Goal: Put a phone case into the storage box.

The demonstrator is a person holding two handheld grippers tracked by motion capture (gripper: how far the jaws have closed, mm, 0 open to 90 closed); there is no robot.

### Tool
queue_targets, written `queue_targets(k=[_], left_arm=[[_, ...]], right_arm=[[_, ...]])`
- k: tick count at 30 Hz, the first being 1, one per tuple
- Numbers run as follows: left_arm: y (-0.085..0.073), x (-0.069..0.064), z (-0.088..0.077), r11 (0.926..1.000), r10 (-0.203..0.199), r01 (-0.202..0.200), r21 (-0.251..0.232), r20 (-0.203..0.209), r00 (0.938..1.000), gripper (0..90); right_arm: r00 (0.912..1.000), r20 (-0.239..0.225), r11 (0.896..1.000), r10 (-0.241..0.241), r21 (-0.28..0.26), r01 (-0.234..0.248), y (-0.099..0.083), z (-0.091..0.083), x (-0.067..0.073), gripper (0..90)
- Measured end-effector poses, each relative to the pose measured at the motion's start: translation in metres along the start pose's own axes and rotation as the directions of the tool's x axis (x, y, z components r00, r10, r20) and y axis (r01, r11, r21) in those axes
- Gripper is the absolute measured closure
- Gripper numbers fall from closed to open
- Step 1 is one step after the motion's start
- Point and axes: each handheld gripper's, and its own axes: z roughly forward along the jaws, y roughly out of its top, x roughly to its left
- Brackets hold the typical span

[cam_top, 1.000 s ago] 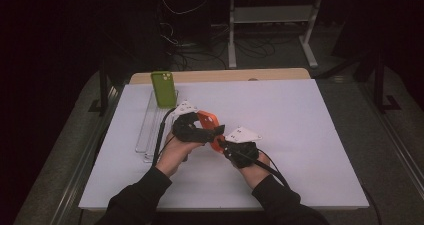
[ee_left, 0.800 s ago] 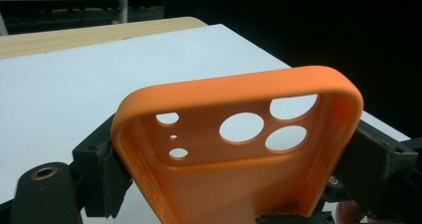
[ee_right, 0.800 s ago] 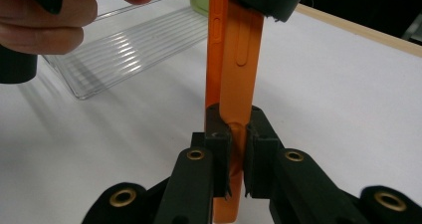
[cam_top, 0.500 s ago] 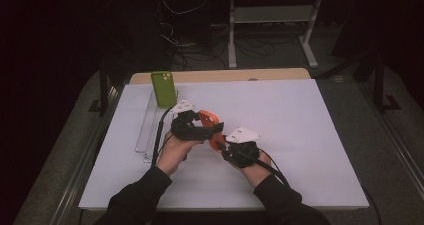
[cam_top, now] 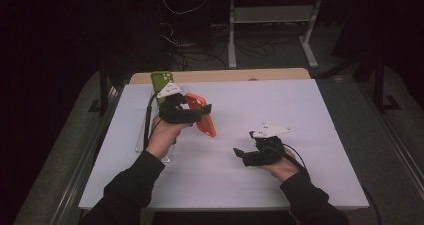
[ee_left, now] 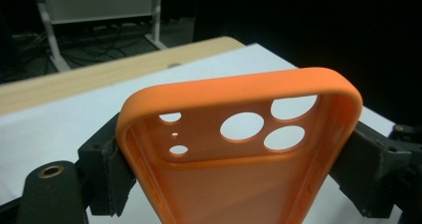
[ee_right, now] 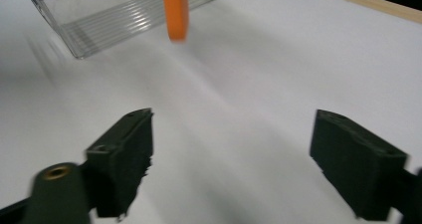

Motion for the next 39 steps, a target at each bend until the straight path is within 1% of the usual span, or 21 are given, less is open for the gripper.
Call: queue_targets(k=[3,4,6,8,11,12,13,16,17,18,19,20,21,24,25,26,29,30,32,37,39], left_arm=[[0.009,0.005,-0.005,0.9999,0.009,-0.009,-0.008,-0.02,0.9998,15.4],[0.012,0.006,-0.007,0.9998,0.017,-0.017,-0.006,-0.028,0.9995,15.4],[0.018,0.009,-0.01,0.9997,0.022,-0.022,-0.014,-0.039,0.999,15.4],[0.023,0.013,-0.013,0.9995,0.024,-0.025,-0.02,-0.051,0.9984,15.4],[0.03,0.019,-0.018,0.9993,0.025,-0.027,-0.025,-0.068,0.9973,15.4],[0.031,0.021,-0.019,0.9992,0.026,-0.028,-0.026,-0.075,0.9969,15.4],[0.033,0.023,-0.02,0.9992,0.023,-0.025,-0.03,-0.082,0.9964,15.4],[0.037,0.03,-0.023,0.999,0.023,-0.027,-0.035,-0.102,0.9945,15.4],[0.038,0.032,-0.024,0.999,0.022,-0.027,-0.036,-0.114,0.9933,15.4],[0.04,0.035,-0.025,0.9991,0.019,-0.024,-0.036,-0.123,0.9922,15.4],[0.041,0.037,-0.026,0.999,0.015,-0.02,-0.041,-0.132,0.9912,15.4],[0.042,0.039,-0.026,0.999,0.012,-0.018,-0.042,-0.142,0.9898,15.4],[0.043,0.042,-0.027,0.9989,0.013,-0.02,-0.043,-0.154,0.9881,15.4],[0.046,0.049,-0.028,0.9989,0.017,-0.025,-0.04,-0.188,0.982,15.4],[0.048,0.051,-0.028,0.9988,0.016,-0.025,-0.041,-0.2,0.9796,15.4],[0.049,0.054,-0.028,0.9987,0.016,-0.026,-0.043,-0.213,0.9768,15.4],[0.052,0.061,-0.028,0.9986,0.024,-0.036,-0.038,-0.27,0.9625,15.4],[0.052,0.063,-0.028,0.9988,0.018,-0.03,-0.038,-0.287,0.9579,15.3],[0.053,0.067,-0.027,0.9989,0.014,-0.027,-0.037,-0.321,0.947,15.3],[0.052,0.078,-0.024,0.9993,-0.014,-0.001,-0.036,-0.39,0.9209,15.3],[0.051,0.081,-0.022,0.9997,-0.015,0.005,-0.025,-0.418,0.9083,15.3]], right_arm=[[0.9999,0.005,1.0,0.011,-0.003,-0.011,-0.007,-0.008,-0.007,7.8],[0.9997,0.014,1.0,0.021,-0.002,-0.021,-0.01,-0.011,-0.009,5.0],[0.9992,0.039,1.0,0.009,-0.012,-0.009,-0.016,-0.017,-0.013,2.0],[0.999,0.04,1.0,0.021,-0.018,-0.021,-0.022,-0.023,-0.016,0.8],[0.999,0.041,1.0,0.021,-0.024,-0.02,-0.03,-0.029,-0.022,0.0],[0.999,0.039,1.0,0.023,-0.021,-0.022,-0.034,-0.03,-0.022,0.0],[0.9988,0.048,1.0,0.013,-0.023,-0.012,-0.036,-0.032,-0.023,0.0],[0.9984,0.051,1.0,0.023,-0.013,-0.023,-0.044,-0.035,-0.026,0.0],[0.9983,0.053,1.0,0.024,-0.01,-0.024,-0.046,-0.036,-0.026,0.0],[0.9982,0.059,1.0,0.012,-0.005,-0.012,-0.048,-0.037,-0.027,0.0],[0.9981,0.058,1.0,0.02,-0.001,-0.02,-0.049,-0.038,-0.026,0.0],[0.9982,0.06,1.0,0.009,-0.003,-0.009,-0.051,-0.039,-0.027,0.0],[0.998,0.061,1.0,0.016,0.004,-0.016,-0.052,-0.04,-0.027,0.0],[0.9973,0.073,1.0,0.011,-0.017,-0.01,-0.053,-0.042,-0.029,0.0],[0.9972,0.071,1.0,0.025,-0.014,-0.024,-0.053,-0.042,-0.03,0.0],[0.9969,0.077,1.0,0.017,-0.027,-0.015,-0.053,-0.042,-0.031,0.0],[0.9967,0.079,0.999,0.02,-0.027,-0.017,-0.053,-0.042,-0.031,0.0],[0.9967,0.078,0.999,0.022,-0.027,-0.02,-0.053,-0.042,-0.031,0.0],[0.9969,0.075,0.999,0.02,-0.026,-0.018,-0.053,-0.042,-0.031,0.0],[0.9967,0.078,0.999,0.024,-0.033,-0.021,-0.052,-0.043,-0.03,0.0],[0.9966,0.08,0.999,0.019,-0.035,-0.017,-0.052,-0.043,-0.031,0.0]])
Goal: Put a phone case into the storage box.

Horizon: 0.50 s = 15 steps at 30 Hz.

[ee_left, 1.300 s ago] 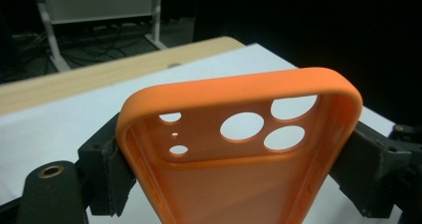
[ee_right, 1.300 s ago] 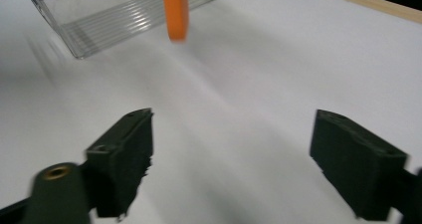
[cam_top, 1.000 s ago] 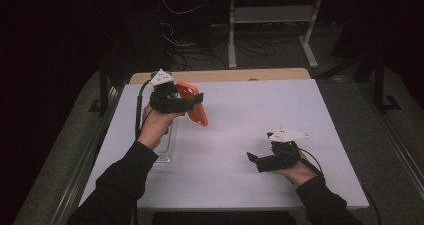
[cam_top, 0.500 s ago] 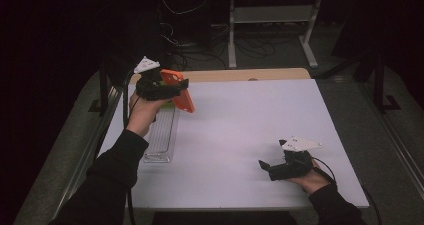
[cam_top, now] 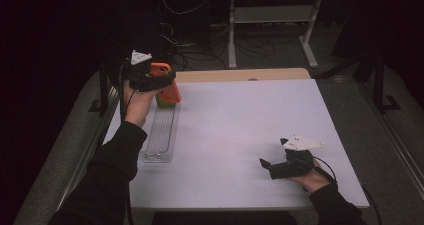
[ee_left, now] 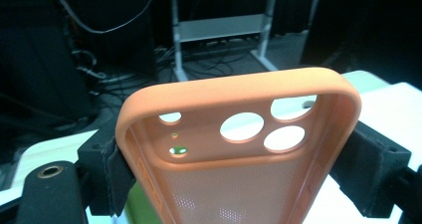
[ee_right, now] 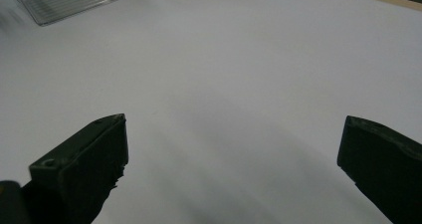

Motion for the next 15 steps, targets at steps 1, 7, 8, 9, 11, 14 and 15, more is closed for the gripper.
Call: queue_targets(k=[1,7,8,9,11,14,15], left_arm=[[-0.001,0.001,0.002,1.0,-0.001,0.001,0.005,-0.009,1.0,15.3],[-0.005,0.006,0.012,0.9993,0.002,0.0,0.036,-0.072,0.9974,15.2],[-0.006,0.007,0.014,0.9989,0.002,0.001,0.047,-0.079,0.9969,15.2],[-0.008,0.007,0.016,0.9987,0.011,-0.006,0.052,-0.09,0.9959,15.2],[-0.011,0.008,0.021,0.9977,0.029,-0.022,0.065,-0.115,0.993,15.1],[-0.016,0.011,0.028,0.9963,0.035,-0.024,0.082,-0.146,0.9886,15.0],[-0.018,0.013,0.03,0.9958,0.036,-0.023,0.089,-0.153,0.9876,15.0]], right_arm=[[0.9999,-0.003,1.0,0.012,0.007,-0.012,0.0,0.0,0.001,0.0],[1.0,0.002,1.0,0.007,0.0,-0.007,0.001,-0.001,0.001,0.0],[1.0,0.005,1.0,-0.004,-0.007,0.004,0.001,-0.002,0.0,0.0],[1.0,0.003,1.0,0.0,-0.006,0.0,0.001,-0.002,0.0,0.0],[1.0,0.005,1.0,-0.001,-0.008,0.001,0.001,-0.002,0.0,0.0],[1.0,0.007,1.0,-0.006,-0.007,0.006,0.001,-0.002,0.0,0.0],[1.0,0.007,1.0,-0.007,-0.008,0.007,0.001,-0.003,0.0,0.0]])
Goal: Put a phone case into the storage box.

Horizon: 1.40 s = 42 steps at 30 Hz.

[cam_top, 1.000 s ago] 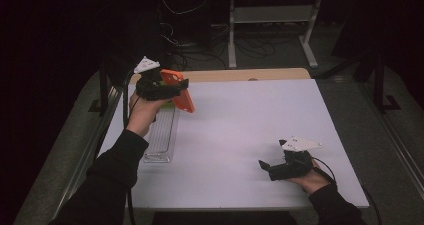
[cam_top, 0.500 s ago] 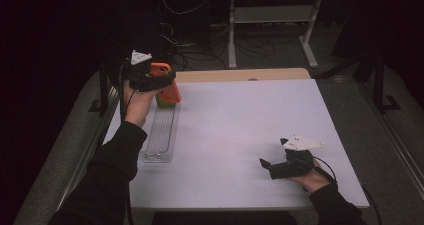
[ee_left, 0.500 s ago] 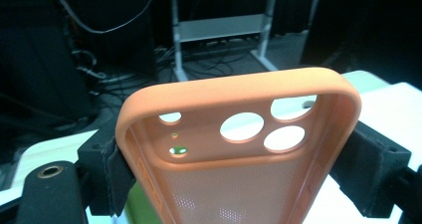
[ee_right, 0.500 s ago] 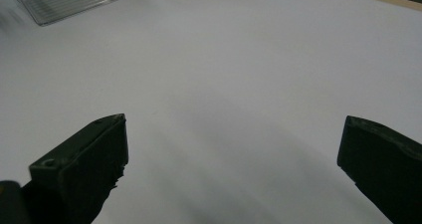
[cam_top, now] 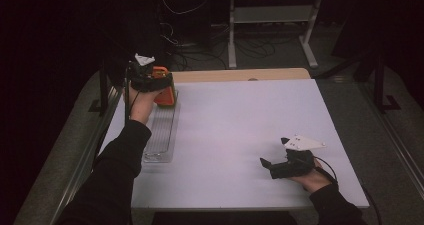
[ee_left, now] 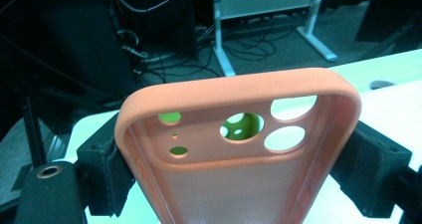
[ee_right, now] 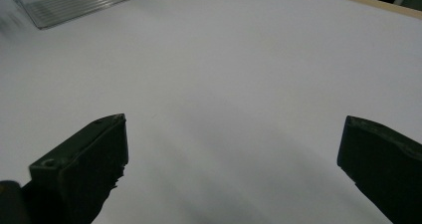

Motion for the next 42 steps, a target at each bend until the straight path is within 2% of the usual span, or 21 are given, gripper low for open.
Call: queue_targets(k=[2,5,8,10,12,13,19,25,28,31,32,34,36,37,40,42], left_arm=[[-0.004,0.001,0.006,1.0,-0.005,0.005,0.005,-0.019,0.9998,14.9],[-0.011,0.002,0.013,0.9995,-0.012,0.012,0.028,-0.024,0.9996,14.8],[-0.018,0.001,0.019,0.9994,-0.018,0.019,0.03,-0.043,0.9989,14.7],[-0.022,0.002,0.023,0.9992,-0.018,0.019,0.034,-0.043,0.9989,14.6],[-0.026,0.001,0.027,0.9988,-0.031,0.033,0.036,-0.049,0.9983,14.6],[-0.027,0.002,0.028,0.9984,-0.021,0.023,0.052,-0.05,0.9985,14.5],[-0.034,-0.002,0.035,0.998,-0.026,0.03,0.056,-0.059,0.9979,14.2],[-0.036,-0.003,0.039,0.9981,-0.041,0.044,0.042,-0.066,0.997,13.9],[-0.037,-0.002,0.041,0.9984,-0.043,0.045,0.033,-0.07,0.9966,13.7],[-0.037,0.0,0.042,0.9991,-0.03,0.032,0.027,-0.069,0.9972,13.2],[-0.037,0.0,0.042,0.9988,-0.038,0.04,0.027,-0.073,0.9966,12.8],[-0.038,0.0,0.043,0.9983,-0.052,0.053,0.022,-0.061,0.9968,9.3],[-0.038,0.001,0.043,0.9985,-0.048,0.049,0.022,-0.062,0.9969,5.7],[-0.038,0.0,0.044,0.9979,-0.064,0.065,0.007,-0.06,0.9961,3.8],[-0.037,0.003,0.042,0.9988,-0.048,0.049,0.011,-0.049,0.9976,1.1],[-0.037,0.002,0.043,0.9981,-0.061,0.061,-0.009,-0.035,0.9975,0.0]], right_arm=[[1.0,-0.002,1.0,0.007,0.003,-0.007,0.0,-0.001,0.001,0.0],[1.0,-0.001,1.0,-0.002,-0.007,0.002,0.0,0.0,0.0,0.0],[0.9999,-0.004,1.0,0.01,-0.001,-0.01,0.0,-0.001,0.0,0.0],[1.0,-0.001,1.0,-0.002,-0.011,0.002,0.0,-0.001,-0.001,0.0],[0.9999,-0.005,1.0,0.01,-0.003,-0.01,0.0,-0.001,0.0,0.0],[0.9999,-0.005,1.0,0.009,-0.002,-0.009,0.0,-0.002,0.0,0.0],[1.0,-0.001,1.0,0.002,-0.005,-0.002,0.0,-0.002,-0.001,0.0],[1.0,0.0,1.0,-0.007,-0.009,0.007,0.0,-0.002,-0.001,0.0],[0.9999,-0.006,1.0,0.013,0.0,-0.013,0.0,-0.003,0.0,0.0],[0.9999,-0.009,1.0,0.011,-0.002,-0.011,0.0,-0.003,0.001,0.0],[0.9999,-0.009,1.0,0.01,-0.004,-0.01,0.0,-0.003,0.0,0.0],[1.0,-0.006,1.0,0.0,-0.013,0.0,0.0,-0.003,0.0,0.0],[0.9999,-0.012,1.0,0.007,-0.011,-0.007,0.0,-0.003,0.0,0.0],[0.9998,-0.014,1.0,0.011,-0.009,-0.012,0.0,-0.003,0.001,0.0],[0.9999,-0.013,1.0,-0.006,-0.02,0.006,0.0,-0.002,0.0,0.0],[0.9998,-0.017,1.0,0.004,-0.015,-0.004,0.0,-0.003,0.001,0.0]])
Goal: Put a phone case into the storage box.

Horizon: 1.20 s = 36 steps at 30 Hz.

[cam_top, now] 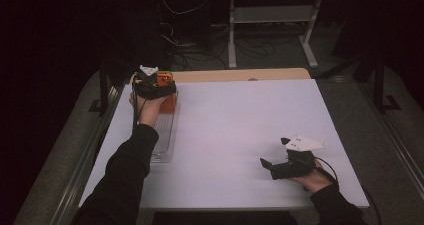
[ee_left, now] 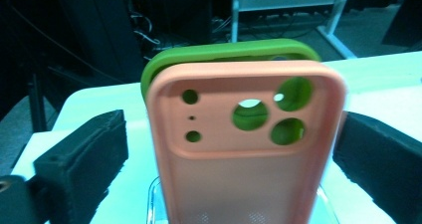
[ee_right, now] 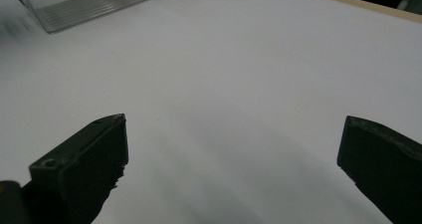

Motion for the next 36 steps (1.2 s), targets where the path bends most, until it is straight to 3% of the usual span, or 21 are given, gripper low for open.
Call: queue_targets(k=[2,6,9,12,15,20,22,26,27,28,36], left_arm=[[0.0,0.001,-0.002,0.9997,0.019,-0.019,0.015,0.008,0.9998,0.0],[0.001,0.004,-0.005,0.9999,0.008,-0.008,0.012,0.035,0.9994,0.0],[0.003,0.006,-0.011,0.9998,0.001,-0.003,0.022,0.074,0.9973,0.0],[0.004,0.008,-0.02,0.9994,-0.003,-0.002,0.033,0.139,0.9903,0.0],[0.006,0.008,-0.03,0.9986,0.023,-0.033,0.042,0.205,0.9784,0.0],[0.007,0.005,-0.048,0.9954,0.062,-0.081,0.051,0.302,0.9514,0.0],[0.006,0.003,-0.054,0.9955,0.061,-0.082,0.048,0.337,0.9396,0.0],[0.004,-0.002,-0.064,0.9905,0.1,-0.128,0.05,0.377,0.9208,0.0],[0.003,-0.004,-0.065,0.9918,0.093,-0.119,0.045,0.388,0.9168,0.0],[0.002,-0.004,-0.068,0.9892,0.107,-0.138,0.049,0.4,0.9102,0.0],[-0.007,-0.014,-0.084,0.9838,0.137,-0.176,0.037,0.477,0.8682,0.0]], right_arm=[[1.0,0.0,1.0,0.002,0.002,-0.002,0.0,0.0,0.0,0.0],[1.0,0.0,1.0,-0.001,0.0,0.001,0.0,0.0,0.0,0.0],[1.0,-0.001,1.0,0.001,0.001,-0.001,0.0,0.0,0.0,0.0],[1.0,-0.002,1.0,0.009,0.002,-0.009,0.0,-0.001,0.0,0.0],[1.0,0.0,1.0,-0.004,-0.005,0.004,0.0,-0.001,-0.001,0.0],[1.0,0.001,1.0,0.0,-0.004,0.0,0.001,-0.002,-0.001,0.0],[1.0,0.001,1.0,-0.001,-0.002,0.001,0.001,-0.002,-0.001,0.0],[1.0,-0.006,1.0,0.008,0.005,-0.008,0.001,-0.001,-0.001,0.0],[0.9999,-0.007,1.0,0.011,0.008,-0.011,0.001,-0.001,-0.001,0.0],[0.9999,-0.007,1.0,0.011,0.008,-0.011,0.001,-0.001,-0.001,0.0],[1.0,-0.005,1.0,0.005,0.001,-0.005,0.002,-0.001,-0.002,0.0]])
